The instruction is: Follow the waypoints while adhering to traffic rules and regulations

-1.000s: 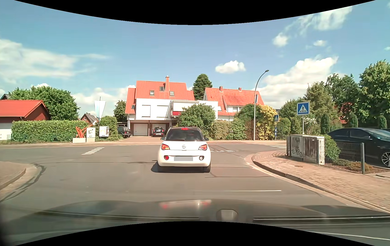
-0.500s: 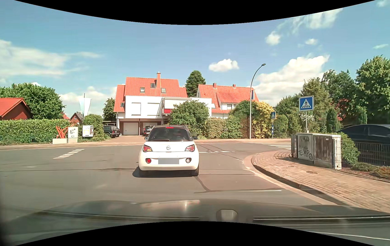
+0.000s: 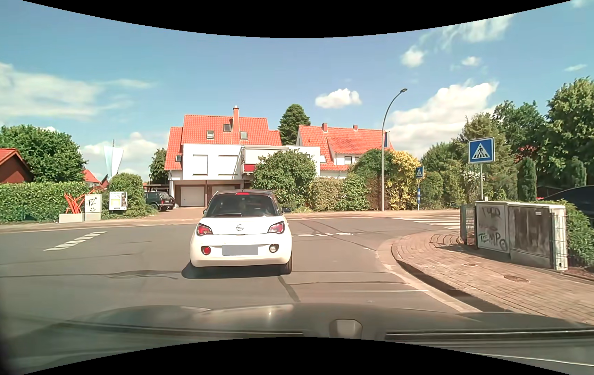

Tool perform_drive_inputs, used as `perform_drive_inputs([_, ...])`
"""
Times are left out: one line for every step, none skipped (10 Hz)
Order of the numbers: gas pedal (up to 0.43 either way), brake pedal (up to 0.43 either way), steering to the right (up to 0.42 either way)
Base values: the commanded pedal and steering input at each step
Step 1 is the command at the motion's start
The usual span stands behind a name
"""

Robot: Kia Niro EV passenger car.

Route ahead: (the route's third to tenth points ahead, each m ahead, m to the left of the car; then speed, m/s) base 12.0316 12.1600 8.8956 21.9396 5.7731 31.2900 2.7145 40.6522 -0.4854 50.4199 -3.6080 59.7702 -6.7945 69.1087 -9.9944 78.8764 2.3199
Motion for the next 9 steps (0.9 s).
perform_drive_inputs([0.0,0.159,-0.014])
perform_drive_inputs([0.0,0.024,-0.019])
perform_drive_inputs([0.0,0.006,-0.022])
perform_drive_inputs([0.0,0.006,-0.026])
perform_drive_inputs([0.0,0.006,-0.031])
perform_drive_inputs([0.0,0.006,-0.032])
perform_drive_inputs([0.0,0.006,-0.032])
perform_drive_inputs([0.0,0.006,-0.034])
perform_drive_inputs([0.0,0.024,-0.038])
